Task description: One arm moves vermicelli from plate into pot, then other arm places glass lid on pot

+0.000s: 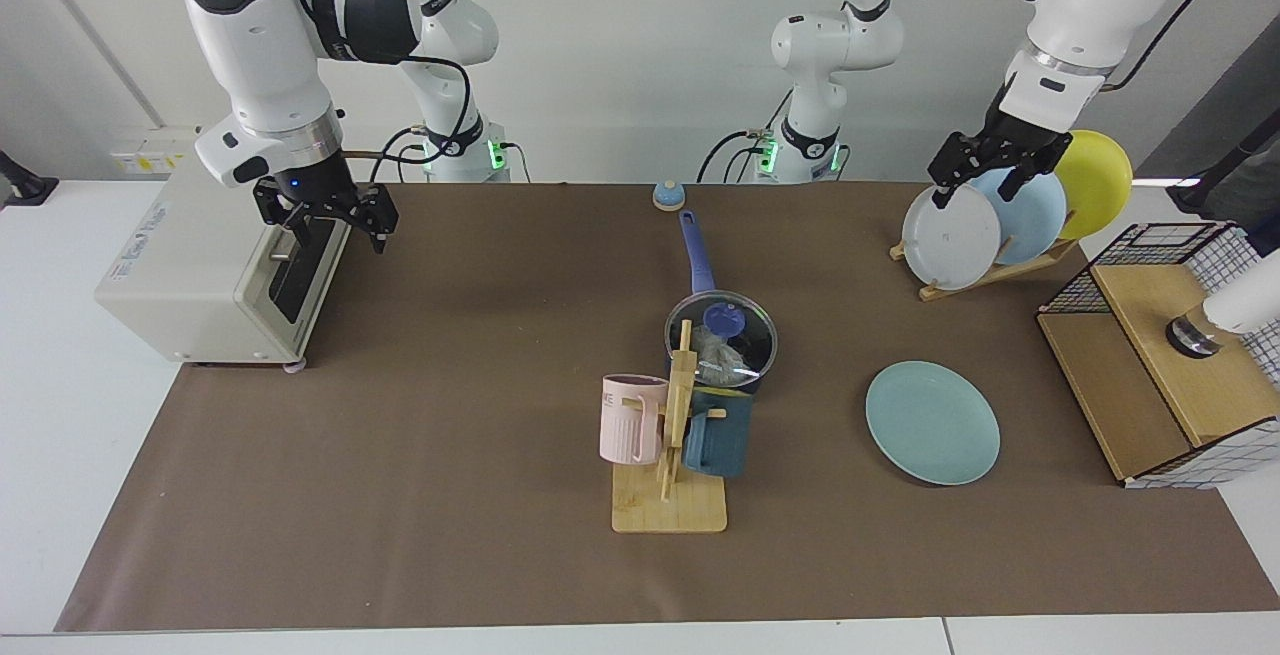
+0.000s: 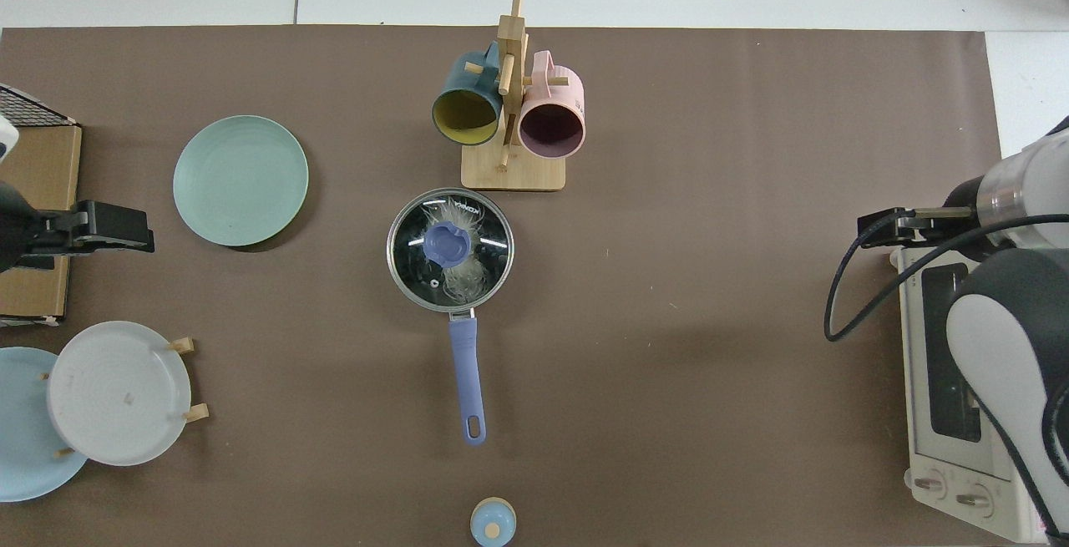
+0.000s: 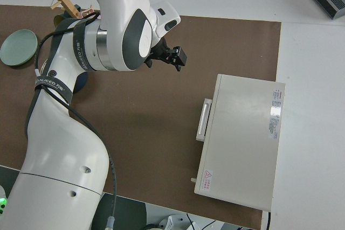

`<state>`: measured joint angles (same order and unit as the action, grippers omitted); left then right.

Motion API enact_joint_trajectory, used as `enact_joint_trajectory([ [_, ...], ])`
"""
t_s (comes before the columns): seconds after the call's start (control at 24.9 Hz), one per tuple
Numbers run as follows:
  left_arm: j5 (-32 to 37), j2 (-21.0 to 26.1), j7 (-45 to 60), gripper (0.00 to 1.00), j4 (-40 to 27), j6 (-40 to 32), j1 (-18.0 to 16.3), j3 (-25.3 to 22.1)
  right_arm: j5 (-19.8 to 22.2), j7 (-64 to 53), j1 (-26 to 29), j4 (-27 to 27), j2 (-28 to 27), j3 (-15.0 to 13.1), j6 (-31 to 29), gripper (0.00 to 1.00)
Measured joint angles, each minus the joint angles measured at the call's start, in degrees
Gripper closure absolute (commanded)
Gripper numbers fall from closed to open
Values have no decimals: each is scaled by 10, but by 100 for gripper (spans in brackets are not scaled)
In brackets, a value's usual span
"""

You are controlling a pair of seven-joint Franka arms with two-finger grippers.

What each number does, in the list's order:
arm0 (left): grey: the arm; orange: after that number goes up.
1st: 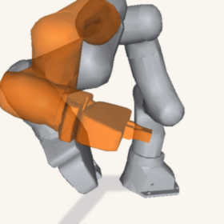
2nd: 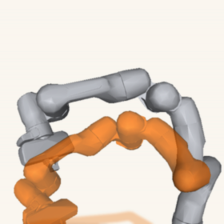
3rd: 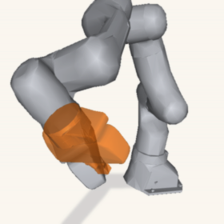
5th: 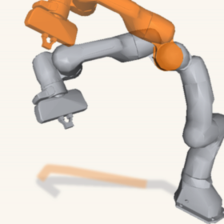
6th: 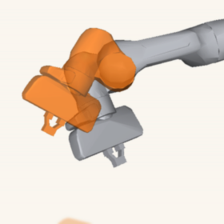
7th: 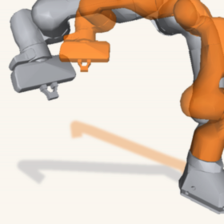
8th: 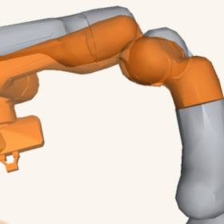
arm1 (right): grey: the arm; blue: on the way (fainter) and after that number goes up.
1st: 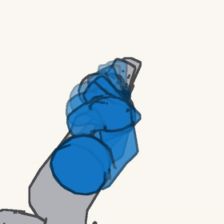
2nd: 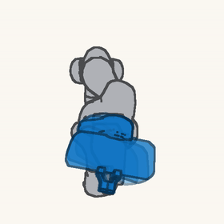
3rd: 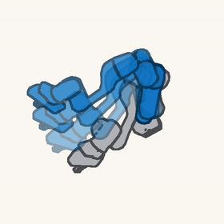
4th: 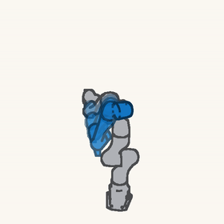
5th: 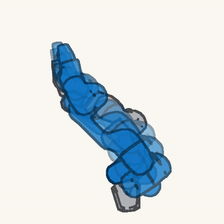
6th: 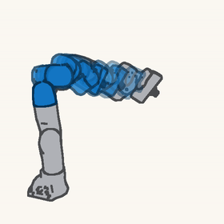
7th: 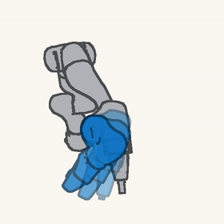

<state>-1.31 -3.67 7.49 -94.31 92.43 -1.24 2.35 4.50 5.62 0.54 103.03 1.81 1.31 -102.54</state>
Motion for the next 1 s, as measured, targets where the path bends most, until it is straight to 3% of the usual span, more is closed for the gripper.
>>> enact_joint_trajectory([
  [1.0,0,0,0,0,0,0,0,0,-1,0,-3,-4,0,8,0,0],
])
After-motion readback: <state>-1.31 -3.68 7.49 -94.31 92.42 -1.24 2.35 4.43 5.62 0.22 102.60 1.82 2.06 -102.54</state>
